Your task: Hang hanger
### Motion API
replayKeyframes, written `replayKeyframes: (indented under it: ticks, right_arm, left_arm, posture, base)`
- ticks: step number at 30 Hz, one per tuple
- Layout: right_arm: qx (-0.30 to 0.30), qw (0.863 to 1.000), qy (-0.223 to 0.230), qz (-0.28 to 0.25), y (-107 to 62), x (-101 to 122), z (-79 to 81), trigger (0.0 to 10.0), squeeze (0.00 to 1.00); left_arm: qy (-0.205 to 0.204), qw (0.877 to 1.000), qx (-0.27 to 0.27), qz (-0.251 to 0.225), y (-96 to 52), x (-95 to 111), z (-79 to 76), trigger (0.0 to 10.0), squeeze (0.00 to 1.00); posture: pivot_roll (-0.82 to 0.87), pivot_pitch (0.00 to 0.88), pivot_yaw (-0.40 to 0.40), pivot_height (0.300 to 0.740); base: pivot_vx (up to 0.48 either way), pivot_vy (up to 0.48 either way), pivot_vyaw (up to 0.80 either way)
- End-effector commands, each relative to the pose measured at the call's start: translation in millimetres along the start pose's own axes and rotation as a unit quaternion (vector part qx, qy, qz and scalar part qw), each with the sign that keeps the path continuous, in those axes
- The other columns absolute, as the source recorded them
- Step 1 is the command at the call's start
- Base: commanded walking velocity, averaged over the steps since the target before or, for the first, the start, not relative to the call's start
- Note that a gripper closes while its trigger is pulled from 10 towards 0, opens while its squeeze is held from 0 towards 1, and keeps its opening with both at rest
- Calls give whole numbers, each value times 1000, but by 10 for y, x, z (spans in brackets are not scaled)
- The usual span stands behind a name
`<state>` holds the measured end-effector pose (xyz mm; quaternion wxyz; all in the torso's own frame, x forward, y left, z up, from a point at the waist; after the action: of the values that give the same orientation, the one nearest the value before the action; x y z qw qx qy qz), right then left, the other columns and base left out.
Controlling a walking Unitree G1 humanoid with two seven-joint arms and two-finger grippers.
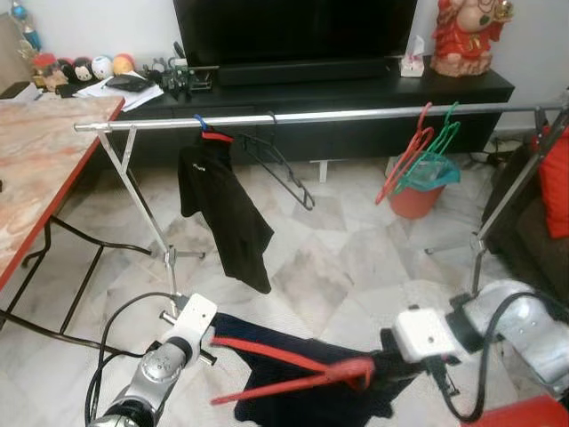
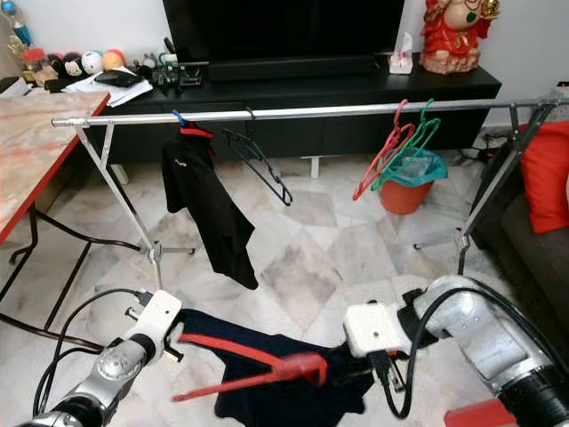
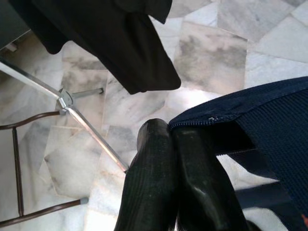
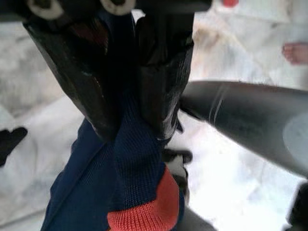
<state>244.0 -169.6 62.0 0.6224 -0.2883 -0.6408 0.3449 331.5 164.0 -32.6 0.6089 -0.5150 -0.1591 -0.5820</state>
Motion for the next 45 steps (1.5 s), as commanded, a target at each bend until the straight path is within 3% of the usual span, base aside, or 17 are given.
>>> replayKeyframes:
  ticks: [1, 3, 7, 13, 14, 18, 23, 25, 33, 39, 42, 45]
  right_arm:
    - [-12, 1000, 0, 29, -113, -79, -49, 10000, 0]
    - [-16, 999, -6, 31, -99, -77, -62, 10000, 0]
    - [-85, 991, -20, 99, -110, -272, -292, 10000, 0]
    - [-110, 981, -44, 153, -127, -411, -381, 10000, 0]
    - [-133, 977, -50, 159, -129, -420, -455, 10000, 0]
    - [-188, 971, -65, 135, -108, -305, -643, 10000, 0]
    - [-218, 967, -65, 114, -74, -226, -740, 10000, 0]
    - [-256, 959, -65, 106, -85, -188, -848, 10000, 0]
    - [-279, 953, -51, 102, -53, -192, -920, 10000, 0]
    - [-241, 962, -29, 126, 115, -319, -795, 10000, 0]
    - [-209, 966, -10, 152, 271, -448, -667, 10000, 0]
    - [-213, 964, -7, 157, 300, -473, -671, 10000, 0]
  left_arm:
    - [-4, 999, 21, 26, -52, -141, 147, 0, 0]
    - [-2, 999, 20, 25, -52, -140, 146, 0, 0]
    - [-2, 1000, 19, 25, -51, -139, 130, 0, 0]
    - [-2, 1000, 18, 26, -50, -141, 117, 0, 0]
    - [-3, 1000, 18, 25, -49, -139, 117, 0, 0]
    - [-5, 1000, 15, 26, -48, -142, 102, 0, 0]
    - [10, 1000, -6, 28, -48, -151, 22, 0, 0]
    - [11, 999, -12, 30, -55, -169, -15, 0, 0]
    - [23, 999, -26, 28, -53, -162, -82, 0, 0]
    - [12, 1000, -14, 13, -7, -50, -24, 0, 0]
    - [4, 1000, -3, -9, 48, 109, 49, 0, 0]
    - [0, 1000, 0, -16, 64, 160, 74, 0, 0]
  posture:
    - [-51, 0, 88, 740]
    - [-51, 0, 88, 740]
    - [-51, 0, 86, 740]
    - [-52, 0, 85, 740]
    - [-52, 0, 85, 740]
    - [-50, 0, 82, 740]
    - [-50, 0, 82, 740]
    - [-51, 0, 83, 740]
    - [-51, 0, 83, 740]
    - [-52, 0, 79, 740]
    - [-48, 0, 75, 740]
    - [-48, 0, 75, 740]
  base:
    - [0, 0, 0]
    - [0, 0, 0]
    - [0, 0, 0]
    - [0, 0, 0]
    - [0, 0, 0]
    - [0, 0, 0]
    - [0, 0, 0]
    - [0, 0, 0]
    - [0, 0, 0]
    - [0, 0, 0]
    - [0, 0, 0]
    - [0, 0, 0]
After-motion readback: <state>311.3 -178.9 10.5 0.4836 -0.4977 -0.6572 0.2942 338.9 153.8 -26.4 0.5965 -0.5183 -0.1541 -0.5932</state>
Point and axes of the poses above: a point about 5 cm out from each wrist's last joint towards the gripper, its own y axis pointing out of the wrist towards the gripper, its own x axis along the axis of the wrist's last joint, z = x × y, the point moved 6 cm from there along y, pointing out of the wrist towards the gripper, and after that the axes turned 7 degrees about y, right-handed, at the moved point
